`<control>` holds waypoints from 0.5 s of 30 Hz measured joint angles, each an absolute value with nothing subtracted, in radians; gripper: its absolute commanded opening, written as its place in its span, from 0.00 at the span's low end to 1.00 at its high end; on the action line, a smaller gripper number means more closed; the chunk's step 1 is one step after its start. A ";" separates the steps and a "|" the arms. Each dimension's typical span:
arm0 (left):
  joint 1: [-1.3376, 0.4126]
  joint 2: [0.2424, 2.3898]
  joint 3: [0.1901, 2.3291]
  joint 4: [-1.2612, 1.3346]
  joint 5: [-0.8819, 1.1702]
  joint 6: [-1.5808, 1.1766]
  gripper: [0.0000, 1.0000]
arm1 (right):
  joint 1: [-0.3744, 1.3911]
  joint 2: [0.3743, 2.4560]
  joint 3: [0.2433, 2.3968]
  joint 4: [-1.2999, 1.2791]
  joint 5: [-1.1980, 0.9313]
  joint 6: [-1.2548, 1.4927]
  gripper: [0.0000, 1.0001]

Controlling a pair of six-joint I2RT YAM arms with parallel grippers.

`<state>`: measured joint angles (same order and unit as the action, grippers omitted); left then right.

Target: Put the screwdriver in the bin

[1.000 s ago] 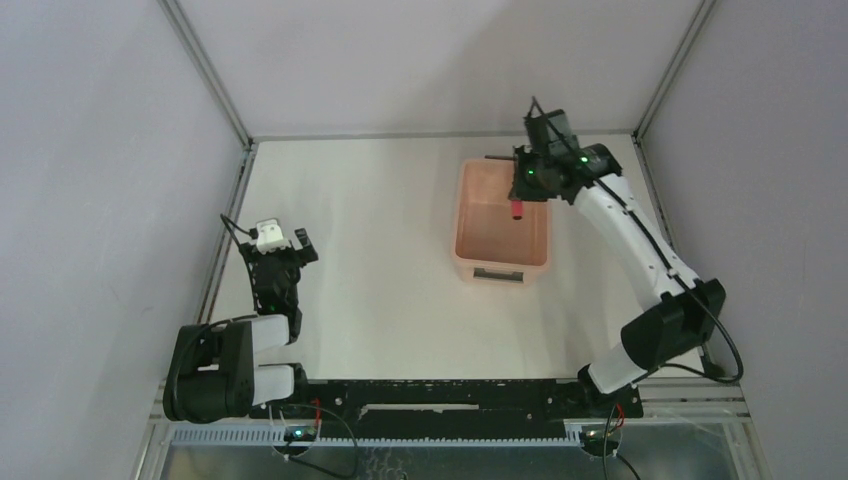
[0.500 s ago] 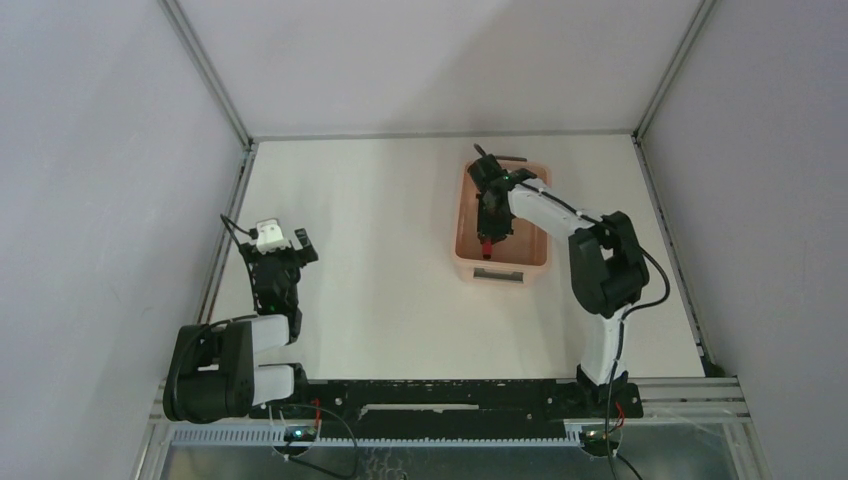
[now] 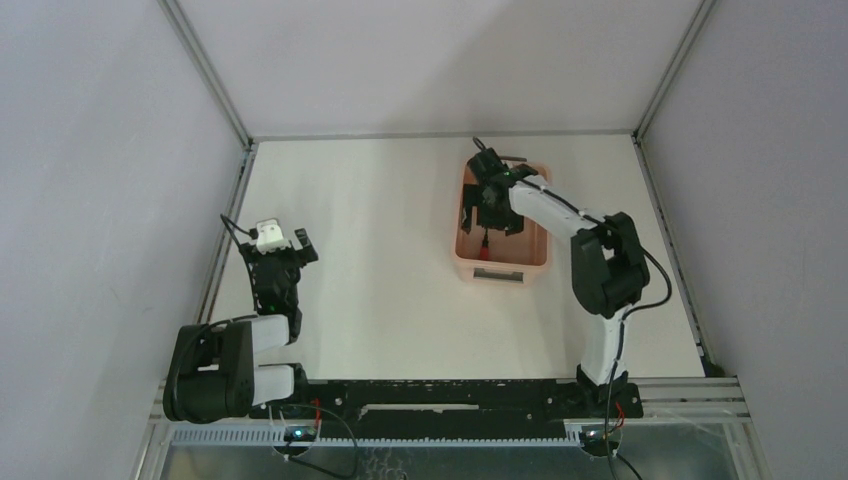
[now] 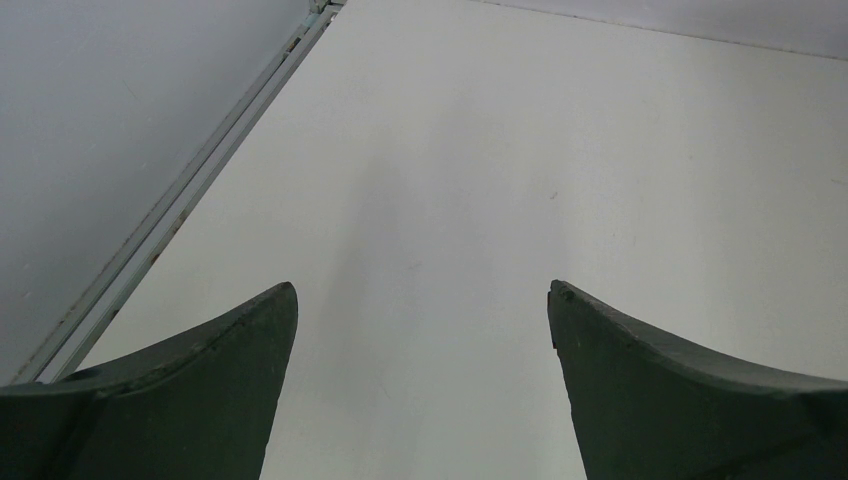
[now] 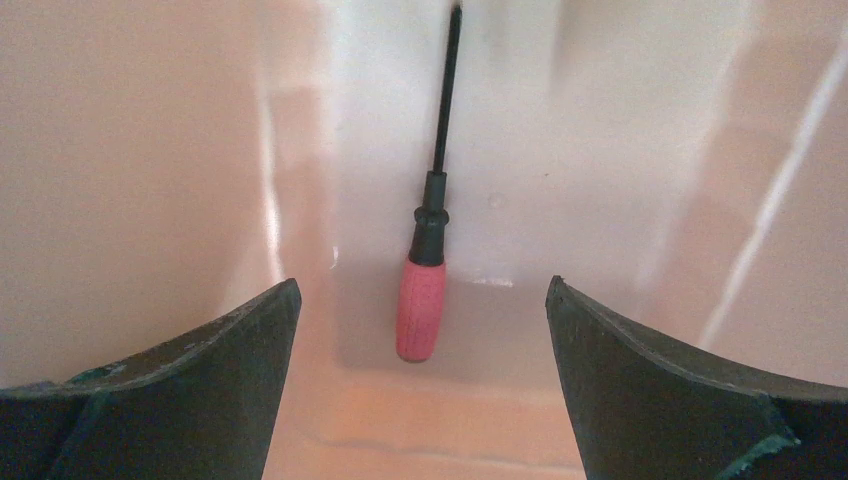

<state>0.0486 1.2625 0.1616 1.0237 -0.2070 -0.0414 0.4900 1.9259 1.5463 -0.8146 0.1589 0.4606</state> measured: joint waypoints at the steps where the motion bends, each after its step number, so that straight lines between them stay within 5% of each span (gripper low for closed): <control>1: 0.049 1.262 0.162 1.024 -0.207 -0.041 1.00 | 0.488 1.897 1.553 -0.815 0.166 0.451 1.00; 9: 0.049 1.262 0.162 1.024 -0.207 -0.041 1.00 | 0.428 1.385 1.377 -0.688 0.224 0.355 1.00; 15: 0.049 1.262 0.162 1.024 -0.207 -0.041 1.00 | 0.131 1.133 1.191 -0.685 0.179 0.220 1.00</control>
<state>0.0486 1.2625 0.1616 1.0237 -0.2070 -0.0414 0.1307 1.1328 1.1912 -0.6853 0.1787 0.2203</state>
